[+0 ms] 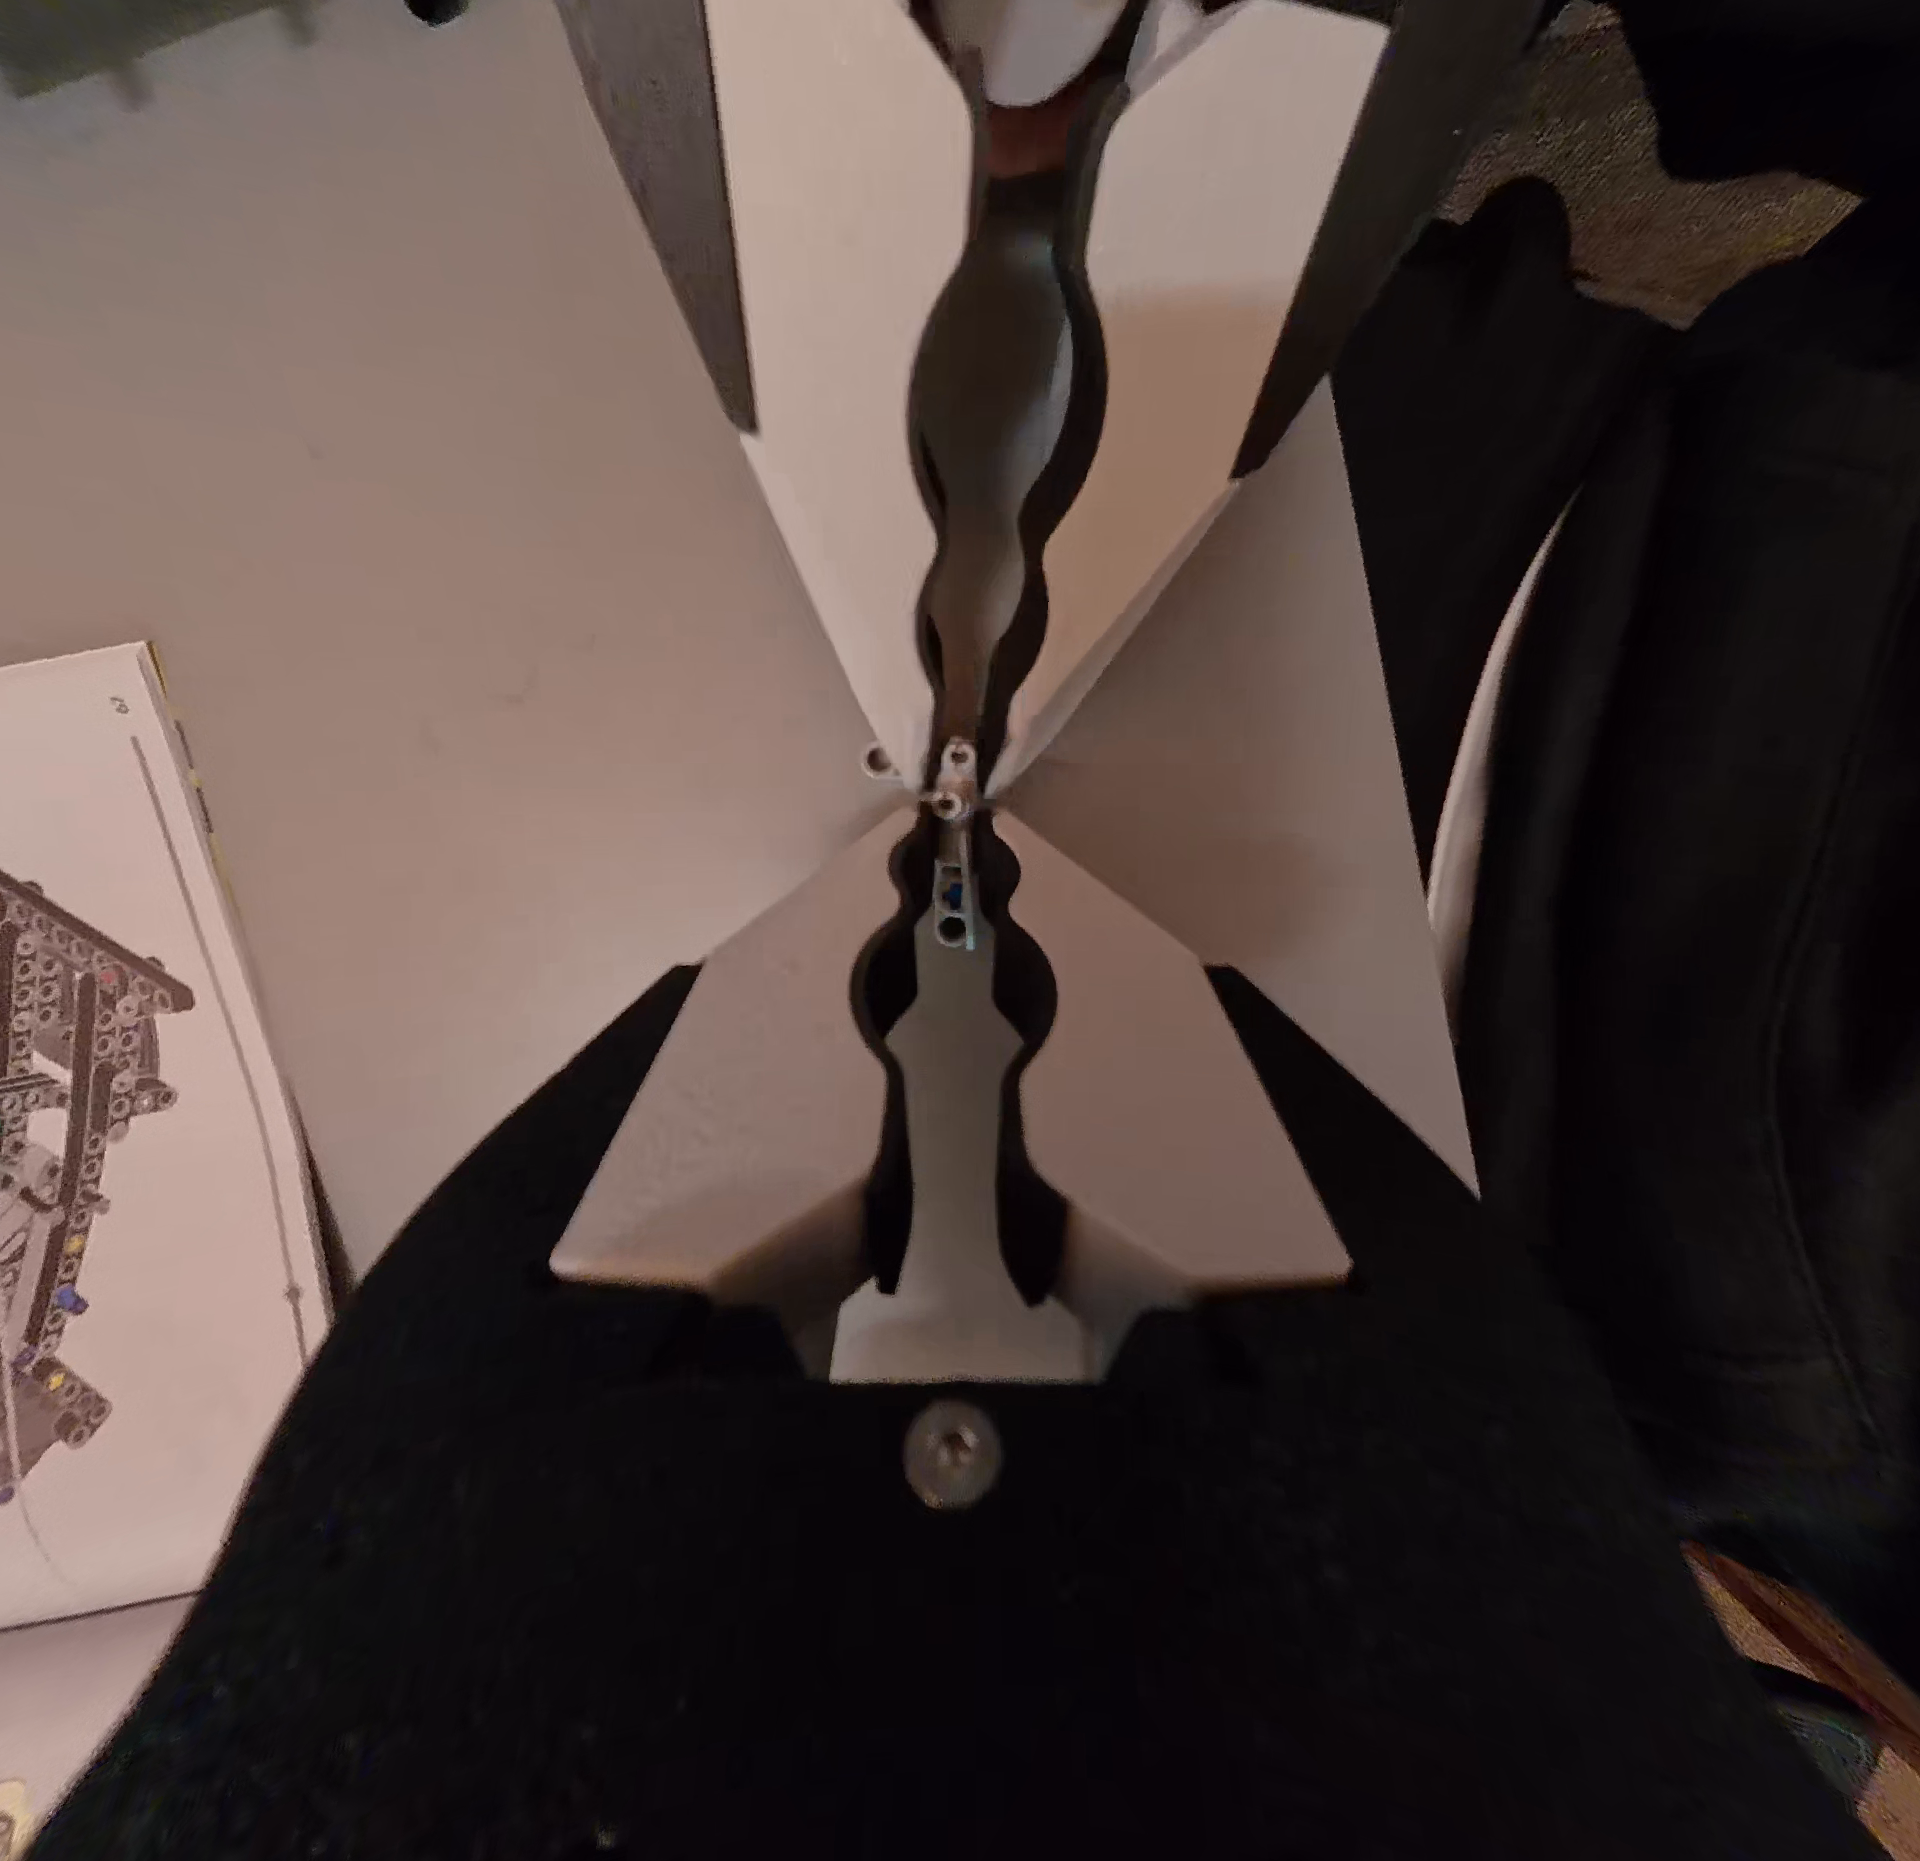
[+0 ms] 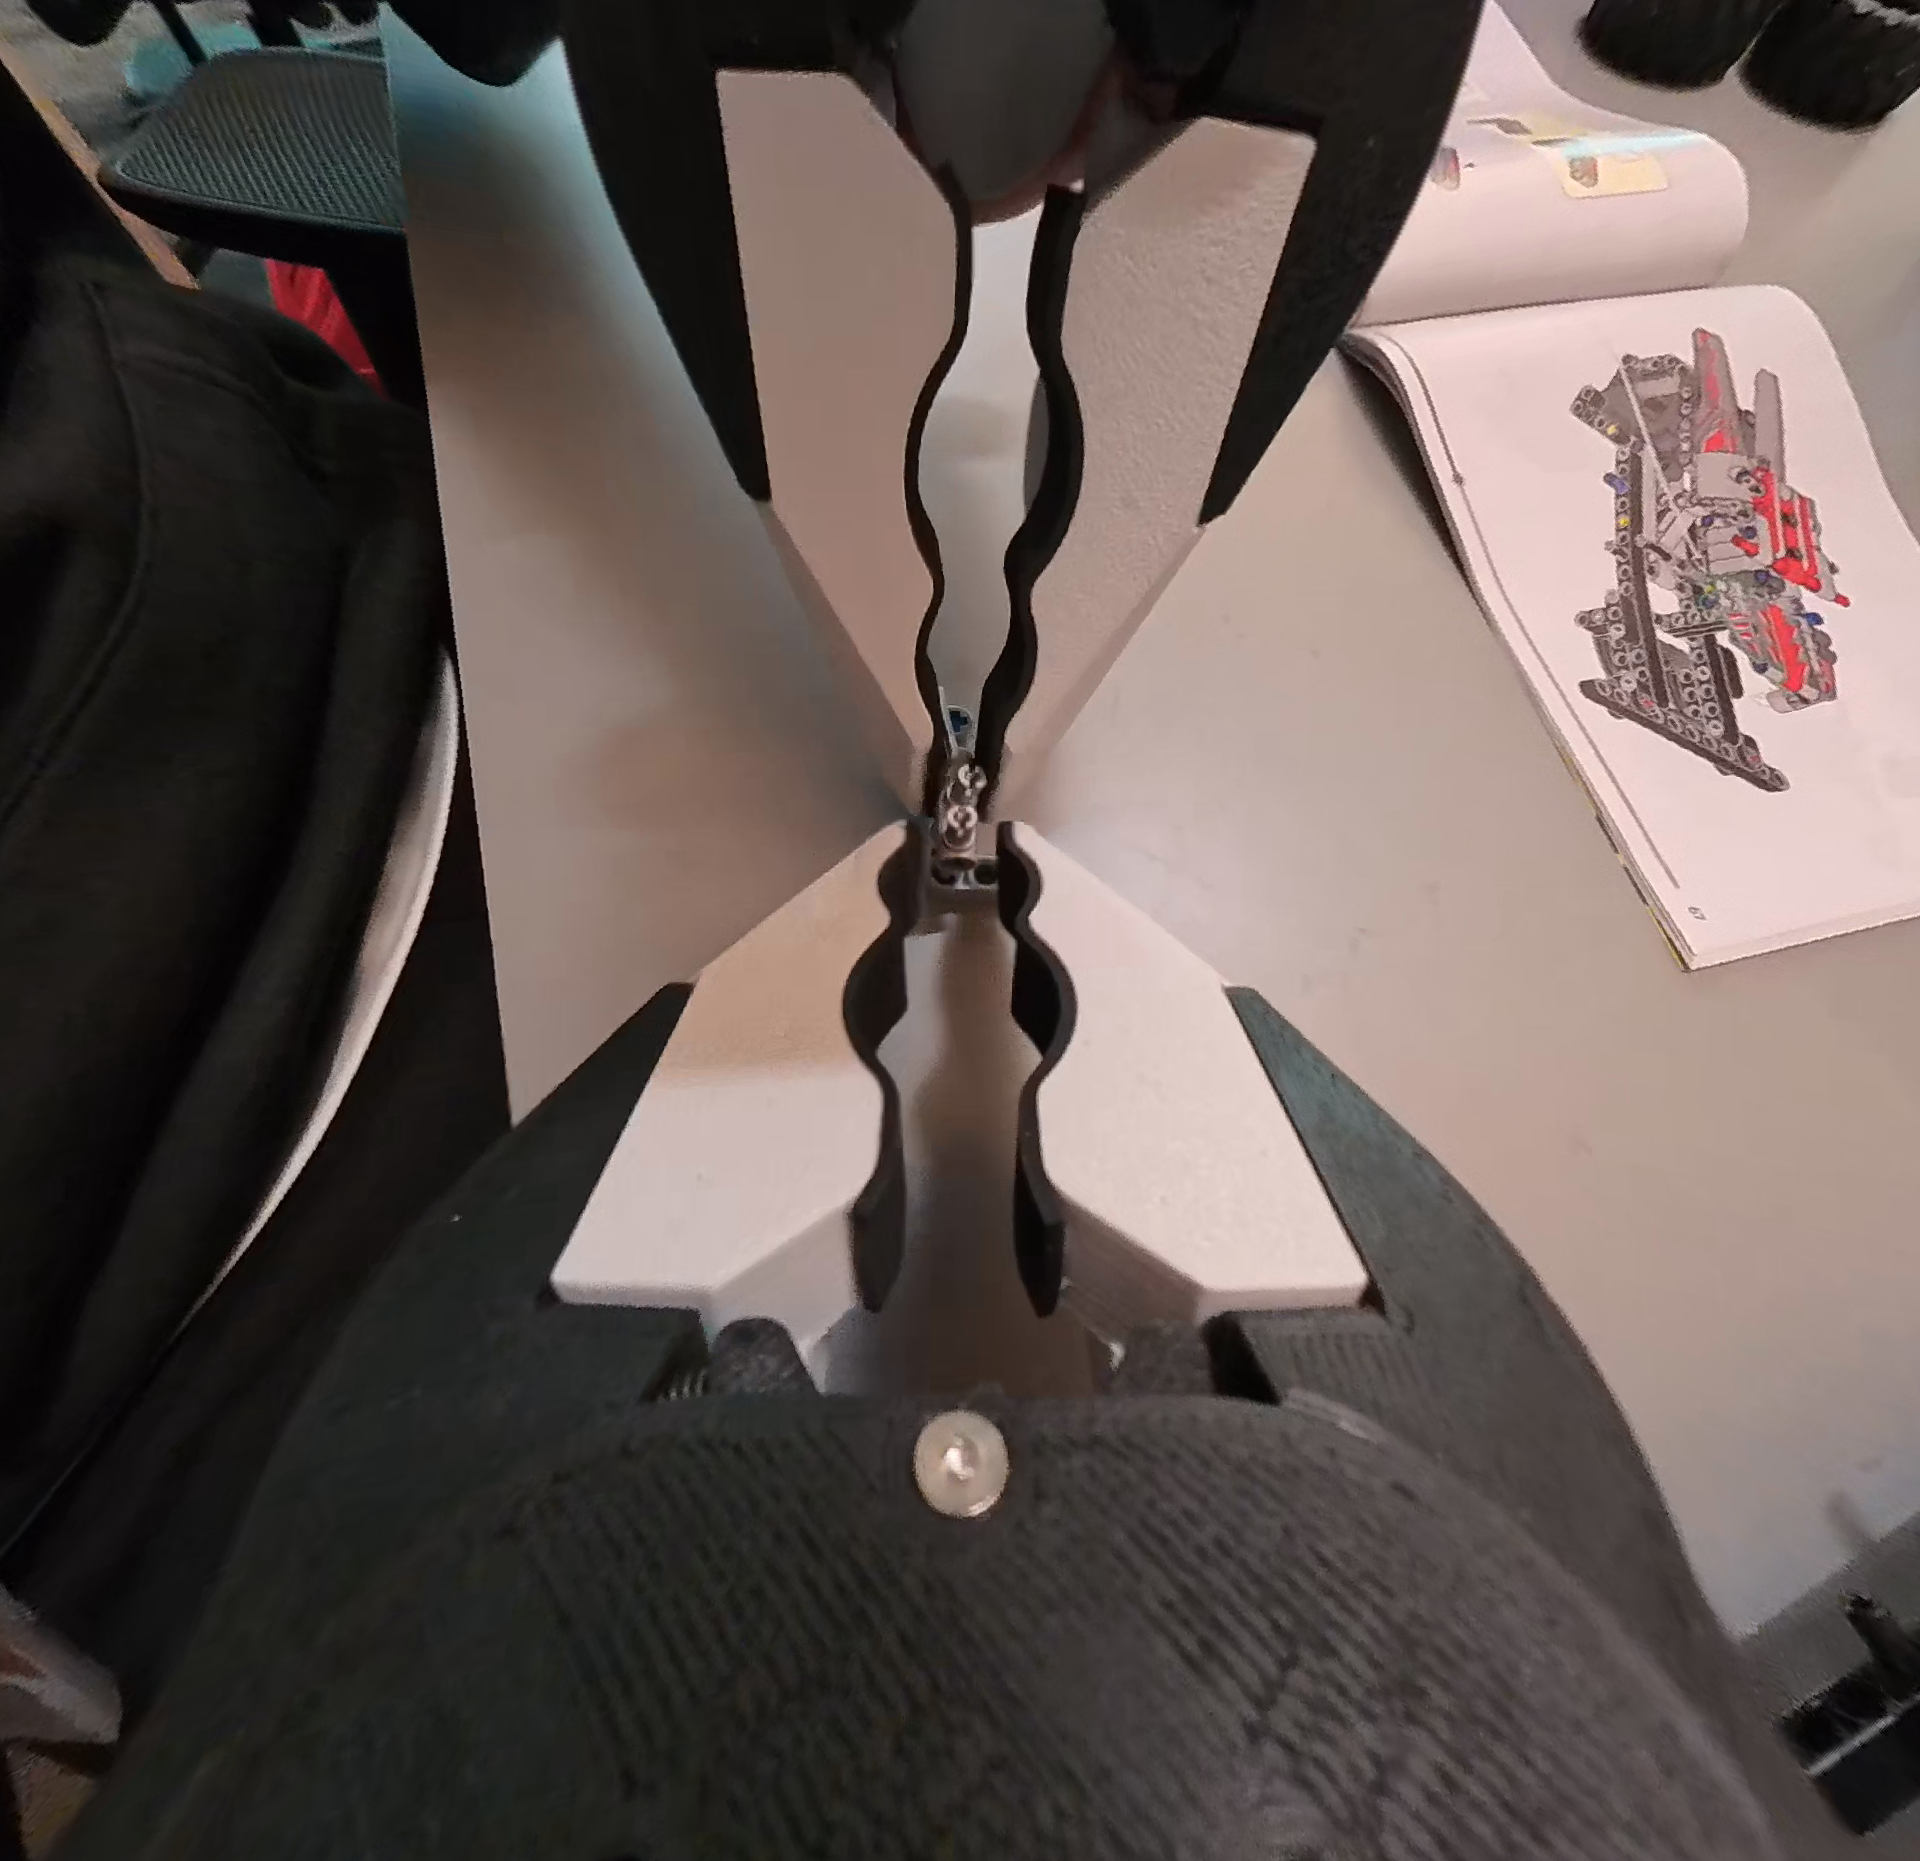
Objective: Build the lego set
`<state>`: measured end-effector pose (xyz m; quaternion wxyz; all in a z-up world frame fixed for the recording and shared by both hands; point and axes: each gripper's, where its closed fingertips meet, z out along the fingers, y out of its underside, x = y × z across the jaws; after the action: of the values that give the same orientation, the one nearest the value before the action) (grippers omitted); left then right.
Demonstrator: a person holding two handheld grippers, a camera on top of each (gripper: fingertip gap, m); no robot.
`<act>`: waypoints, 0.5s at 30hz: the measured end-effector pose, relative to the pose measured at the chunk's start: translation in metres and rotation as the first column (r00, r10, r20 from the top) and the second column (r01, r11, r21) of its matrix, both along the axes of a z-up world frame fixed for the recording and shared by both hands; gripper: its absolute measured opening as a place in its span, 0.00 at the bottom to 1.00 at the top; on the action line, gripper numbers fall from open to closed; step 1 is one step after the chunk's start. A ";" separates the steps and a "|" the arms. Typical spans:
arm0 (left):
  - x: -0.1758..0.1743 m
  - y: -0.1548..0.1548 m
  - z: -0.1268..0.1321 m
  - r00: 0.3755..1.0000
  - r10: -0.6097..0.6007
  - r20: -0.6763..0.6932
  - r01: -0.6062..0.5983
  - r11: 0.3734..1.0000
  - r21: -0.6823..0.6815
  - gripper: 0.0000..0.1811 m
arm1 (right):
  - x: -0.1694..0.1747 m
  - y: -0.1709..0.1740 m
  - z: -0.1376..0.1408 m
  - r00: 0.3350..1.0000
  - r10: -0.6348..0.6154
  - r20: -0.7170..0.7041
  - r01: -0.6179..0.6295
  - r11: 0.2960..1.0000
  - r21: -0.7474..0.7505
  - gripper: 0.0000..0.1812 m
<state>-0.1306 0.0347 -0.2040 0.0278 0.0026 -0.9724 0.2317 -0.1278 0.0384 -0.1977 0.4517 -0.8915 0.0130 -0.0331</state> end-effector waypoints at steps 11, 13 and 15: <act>0.005 0.000 0.000 1.000 0.027 -0.010 -0.027 0.999 -0.023 0.03 | 0.004 -0.001 0.009 1.000 -0.014 -0.016 0.014 0.998 0.053 0.03; 0.006 0.000 0.004 0.998 0.045 -0.038 -0.047 0.998 -0.047 0.03 | 0.005 0.000 0.008 1.000 -0.017 -0.004 0.018 0.998 0.053 0.02; 0.010 0.000 0.013 0.996 0.068 -0.063 -0.074 0.992 -0.104 0.04 | 0.007 0.000 0.009 1.000 -0.028 -0.001 0.028 0.998 0.053 0.02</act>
<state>-0.1208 0.0349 -0.1908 0.0486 0.0425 -0.9567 0.2838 -0.1211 0.0380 -0.1891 0.4745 -0.8790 0.0265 -0.0389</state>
